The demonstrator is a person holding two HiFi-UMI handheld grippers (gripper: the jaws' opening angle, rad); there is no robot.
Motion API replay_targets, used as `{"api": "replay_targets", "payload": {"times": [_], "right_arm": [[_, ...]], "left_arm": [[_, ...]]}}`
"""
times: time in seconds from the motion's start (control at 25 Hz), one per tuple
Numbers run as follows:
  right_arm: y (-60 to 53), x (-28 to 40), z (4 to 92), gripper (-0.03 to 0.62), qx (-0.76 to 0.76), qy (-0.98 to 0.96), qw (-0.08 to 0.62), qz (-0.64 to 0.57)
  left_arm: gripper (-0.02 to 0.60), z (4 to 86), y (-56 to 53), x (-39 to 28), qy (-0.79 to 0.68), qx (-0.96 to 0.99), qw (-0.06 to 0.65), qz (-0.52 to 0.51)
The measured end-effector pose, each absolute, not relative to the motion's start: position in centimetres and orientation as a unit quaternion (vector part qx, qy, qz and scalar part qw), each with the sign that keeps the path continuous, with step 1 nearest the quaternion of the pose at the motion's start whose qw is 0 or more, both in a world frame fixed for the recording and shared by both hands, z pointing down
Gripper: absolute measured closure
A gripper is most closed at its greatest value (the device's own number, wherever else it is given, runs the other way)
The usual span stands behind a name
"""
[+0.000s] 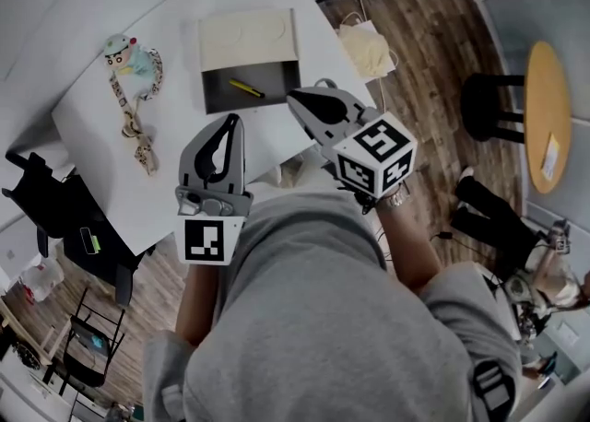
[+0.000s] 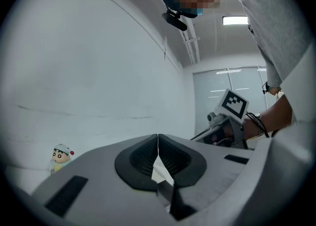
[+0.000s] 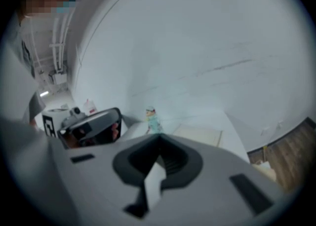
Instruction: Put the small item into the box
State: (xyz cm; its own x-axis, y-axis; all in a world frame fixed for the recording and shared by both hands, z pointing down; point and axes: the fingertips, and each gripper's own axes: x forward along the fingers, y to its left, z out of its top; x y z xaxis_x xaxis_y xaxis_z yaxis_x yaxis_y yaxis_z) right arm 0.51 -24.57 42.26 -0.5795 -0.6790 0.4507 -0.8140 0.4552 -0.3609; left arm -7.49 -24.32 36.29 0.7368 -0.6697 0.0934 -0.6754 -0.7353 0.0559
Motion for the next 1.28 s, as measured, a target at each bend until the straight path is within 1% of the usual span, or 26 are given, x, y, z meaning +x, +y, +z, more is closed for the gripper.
{"api": "replay_targets", "payload": {"times": [0.16, 0.28, 0.4, 0.68, 1.28], "right_arm": [[-23.9, 1.5, 38.8, 0.56, 0.466, -0.843, 0.077, 0.258], [-23.3, 2.1, 36.9, 0.56, 0.485, -0.841, 0.061, 0.23], [-22.4, 2.3, 35.5, 0.56, 0.494, -0.843, 0.054, 0.205], [-21.4, 2.1, 34.1, 0.561, 0.496, -0.847, 0.036, 0.188], [-21.7, 1.0, 33.3, 0.561, 0.497, -0.852, 0.033, 0.164]], "left_arm": [[0.546, 35.0, -23.9, -6.7, -0.356, 0.933, 0.039, 0.02], [0.546, 34.2, -23.4, -6.3, -0.351, 0.936, 0.036, 0.017], [0.546, 33.2, -23.0, -6.0, -0.348, 0.937, 0.03, 0.008], [0.546, 32.2, -22.6, -6.0, -0.342, 0.939, 0.016, 0.007], [0.546, 31.9, -22.7, -6.5, -0.339, 0.941, 0.008, 0.005]]}}
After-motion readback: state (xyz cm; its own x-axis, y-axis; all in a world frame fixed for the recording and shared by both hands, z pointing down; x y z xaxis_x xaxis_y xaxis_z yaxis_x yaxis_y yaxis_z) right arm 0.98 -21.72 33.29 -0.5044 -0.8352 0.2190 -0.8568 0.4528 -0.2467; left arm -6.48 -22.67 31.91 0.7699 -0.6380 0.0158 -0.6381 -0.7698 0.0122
